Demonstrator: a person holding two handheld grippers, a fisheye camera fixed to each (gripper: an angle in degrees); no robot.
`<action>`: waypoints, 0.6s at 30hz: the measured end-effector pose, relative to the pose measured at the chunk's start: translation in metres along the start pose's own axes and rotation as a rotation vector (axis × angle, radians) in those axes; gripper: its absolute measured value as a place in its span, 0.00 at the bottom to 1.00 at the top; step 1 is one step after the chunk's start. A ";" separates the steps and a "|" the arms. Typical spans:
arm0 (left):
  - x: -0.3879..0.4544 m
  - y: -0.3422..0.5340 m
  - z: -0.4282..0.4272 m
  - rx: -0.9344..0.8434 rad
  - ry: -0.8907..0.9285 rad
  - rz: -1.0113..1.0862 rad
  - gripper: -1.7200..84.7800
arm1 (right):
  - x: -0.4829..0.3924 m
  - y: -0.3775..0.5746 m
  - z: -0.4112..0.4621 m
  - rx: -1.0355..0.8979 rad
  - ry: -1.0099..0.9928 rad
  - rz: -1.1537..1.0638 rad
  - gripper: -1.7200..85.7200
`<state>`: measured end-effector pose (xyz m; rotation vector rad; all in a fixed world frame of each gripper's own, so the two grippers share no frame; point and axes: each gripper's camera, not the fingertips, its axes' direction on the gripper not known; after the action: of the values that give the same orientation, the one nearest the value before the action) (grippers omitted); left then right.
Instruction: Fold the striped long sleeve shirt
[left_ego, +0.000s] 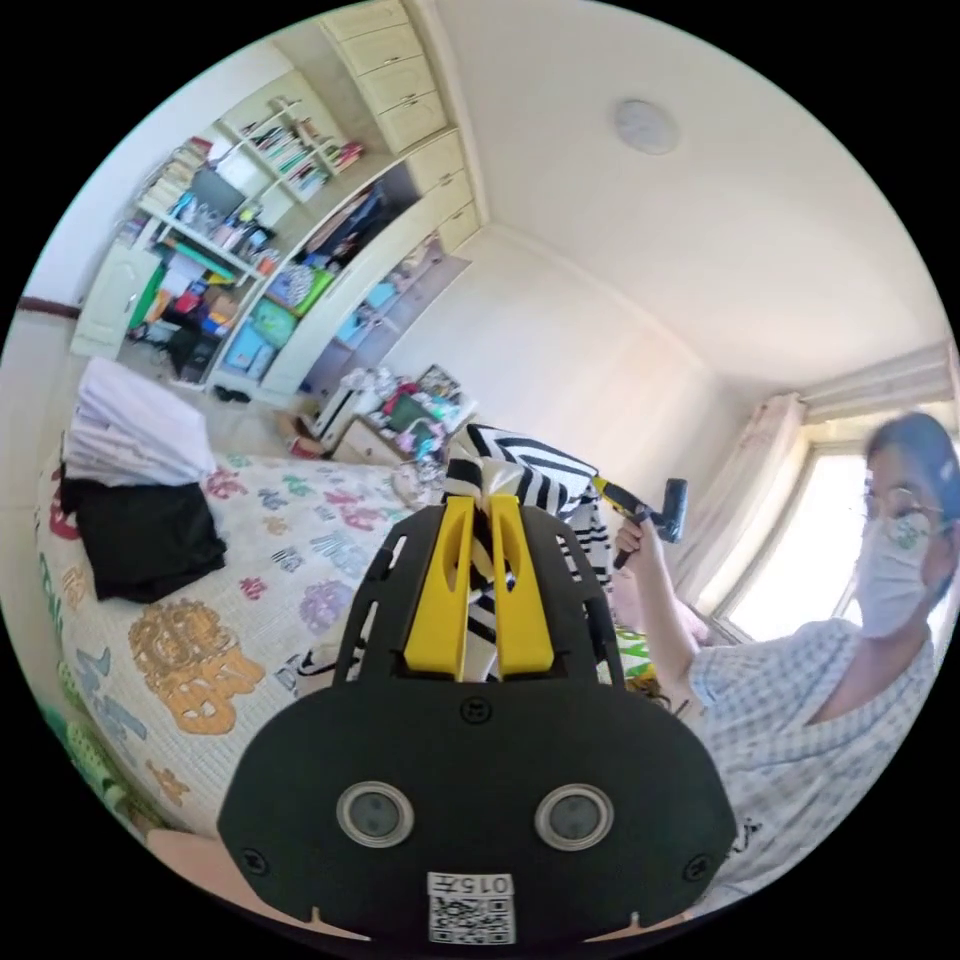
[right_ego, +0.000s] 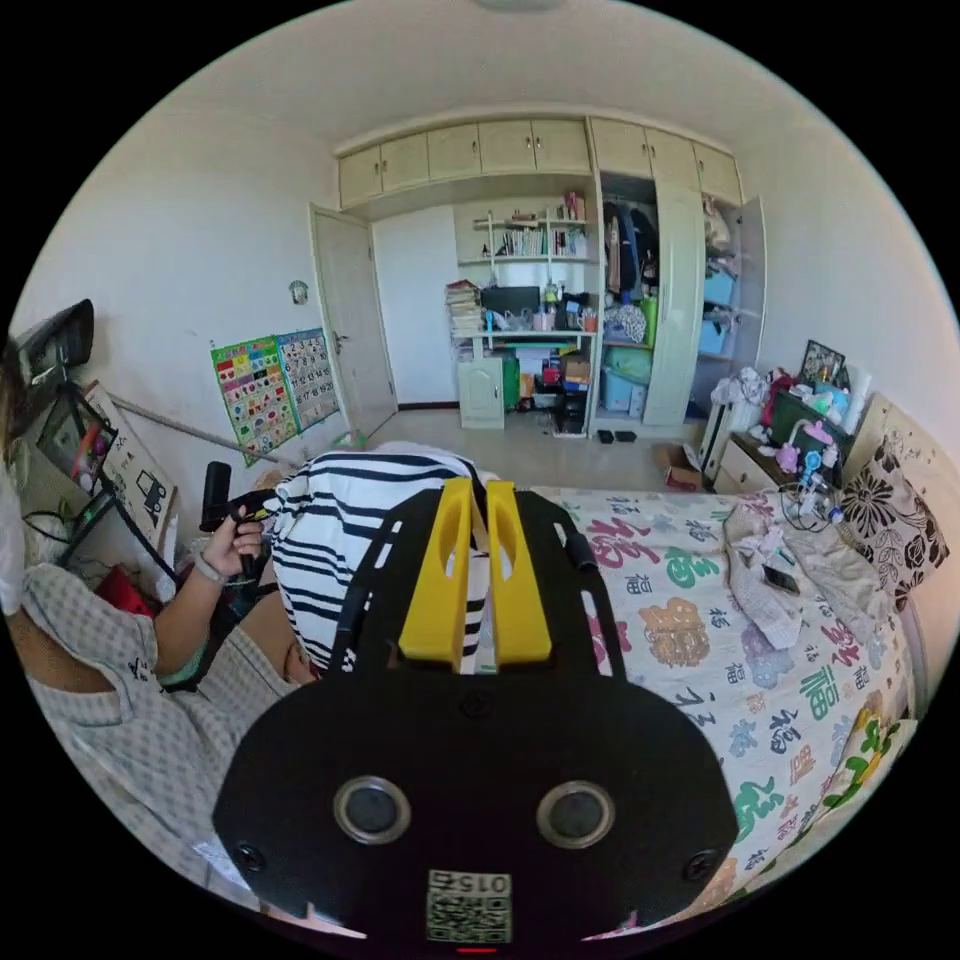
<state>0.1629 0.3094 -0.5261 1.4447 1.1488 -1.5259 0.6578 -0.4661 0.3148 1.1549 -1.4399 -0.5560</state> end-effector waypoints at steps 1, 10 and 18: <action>-0.019 0.003 0.020 -0.027 -0.069 -0.035 0.06 | 0.023 -0.009 0.038 -0.097 -0.035 0.050 0.06; -0.069 0.103 0.103 -0.331 -0.258 -0.024 0.15 | 0.001 0.043 0.217 -0.671 -0.180 -0.204 0.09; -0.069 0.168 0.232 -0.825 -0.354 0.203 0.16 | -0.051 0.093 0.337 -1.191 -0.192 -0.526 0.13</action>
<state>0.2477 0.0302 -0.4846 0.6734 1.1629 -0.9271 0.3058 -0.4753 0.2903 0.4672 -0.6572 -1.6395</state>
